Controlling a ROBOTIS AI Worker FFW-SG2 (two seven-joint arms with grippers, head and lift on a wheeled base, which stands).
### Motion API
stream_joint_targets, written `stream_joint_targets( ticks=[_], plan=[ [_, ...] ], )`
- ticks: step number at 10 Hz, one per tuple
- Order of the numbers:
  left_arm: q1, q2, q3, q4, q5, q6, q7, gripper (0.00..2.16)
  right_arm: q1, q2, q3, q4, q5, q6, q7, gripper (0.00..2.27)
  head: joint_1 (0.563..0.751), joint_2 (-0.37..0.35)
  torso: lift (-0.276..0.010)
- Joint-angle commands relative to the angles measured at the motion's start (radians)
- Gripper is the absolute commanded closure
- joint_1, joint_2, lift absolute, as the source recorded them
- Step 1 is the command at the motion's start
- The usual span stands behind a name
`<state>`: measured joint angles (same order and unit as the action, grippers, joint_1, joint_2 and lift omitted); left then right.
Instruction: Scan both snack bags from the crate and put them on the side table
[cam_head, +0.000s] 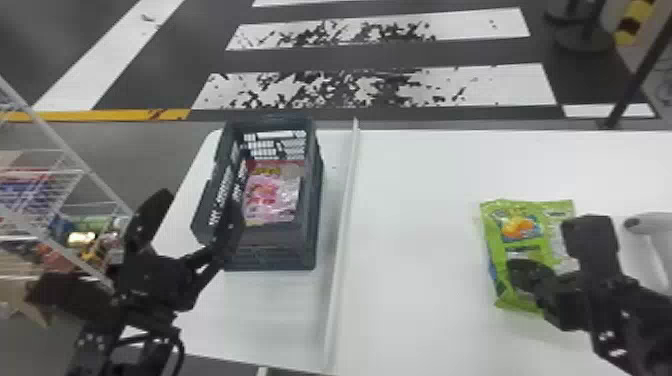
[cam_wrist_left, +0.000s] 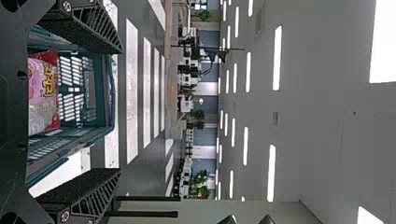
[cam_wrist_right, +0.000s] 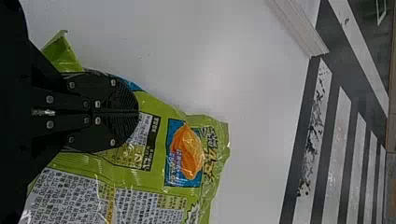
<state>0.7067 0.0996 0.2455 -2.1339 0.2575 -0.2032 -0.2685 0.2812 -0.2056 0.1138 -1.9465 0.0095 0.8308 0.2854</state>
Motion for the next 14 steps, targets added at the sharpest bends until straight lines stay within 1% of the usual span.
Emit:
stream_joint_targets(
  ticks=[1, 3, 4, 5, 6, 7, 8, 9, 10, 11, 14],
  plan=[
    [0.000, -0.001, 0.000, 0.000, 0.000, 0.000, 0.000, 0.10, 0.010, 0.000, -0.013, -0.038, -0.010, -0.006, 0.000, 2.25, 0.695, 0.169, -0.087],
    [0.000, -0.001, 0.000, 0.002, 0.000, 0.000, -0.002, 0.10, 0.026, 0.002, -0.048, -0.160, -0.017, 0.043, 0.000, 2.25, 0.695, 0.168, -0.087],
    [0.000, -0.001, 0.000, 0.003, 0.000, 0.000, -0.002, 0.10, 0.035, 0.002, -0.066, -0.203, -0.025, 0.058, 0.000, 2.25, 0.695, 0.161, -0.087],
    [0.000, -0.001, 0.000, 0.003, 0.000, 0.000, -0.002, 0.10, 0.039, 0.006, -0.089, -0.215, -0.029, 0.061, -0.009, 2.25, 0.695, 0.155, -0.087],
    [0.000, -0.001, 0.000, 0.003, 0.000, 0.000, -0.005, 0.10, 0.039, 0.008, -0.123, -0.207, -0.033, 0.071, -0.048, 2.10, 0.695, 0.144, -0.087],
    [0.000, -0.001, 0.003, 0.003, 0.002, 0.000, -0.006, 0.10, 0.050, 0.008, -0.174, -0.196, -0.033, 0.071, -0.051, 1.60, 0.695, 0.115, -0.087],
    [-0.001, -0.001, 0.004, 0.006, 0.003, 0.000, -0.006, 0.10, 0.073, 0.008, -0.221, -0.198, -0.033, 0.061, -0.051, 0.73, 0.695, 0.095, -0.087],
    [-0.003, -0.001, 0.003, 0.008, 0.005, 0.000, -0.006, 0.10, 0.087, 0.009, -0.267, -0.198, -0.034, 0.067, -0.051, 0.19, 0.695, 0.060, -0.087],
    [-0.004, 0.000, 0.003, 0.009, 0.006, 0.000, -0.008, 0.10, 0.090, 0.011, -0.302, -0.190, -0.034, 0.074, -0.051, 0.10, 0.695, 0.018, -0.087],
    [-0.004, 0.000, 0.003, 0.009, 0.008, 0.000, -0.006, 0.10, 0.084, 0.011, -0.330, -0.160, -0.034, 0.064, -0.051, 0.11, 0.695, -0.021, -0.087],
    [-0.004, 0.000, 0.003, 0.008, 0.008, 0.000, -0.008, 0.10, 0.021, -0.003, -0.364, -0.042, -0.023, 0.031, -0.052, 0.11, 0.695, -0.085, -0.087]
  ],
)
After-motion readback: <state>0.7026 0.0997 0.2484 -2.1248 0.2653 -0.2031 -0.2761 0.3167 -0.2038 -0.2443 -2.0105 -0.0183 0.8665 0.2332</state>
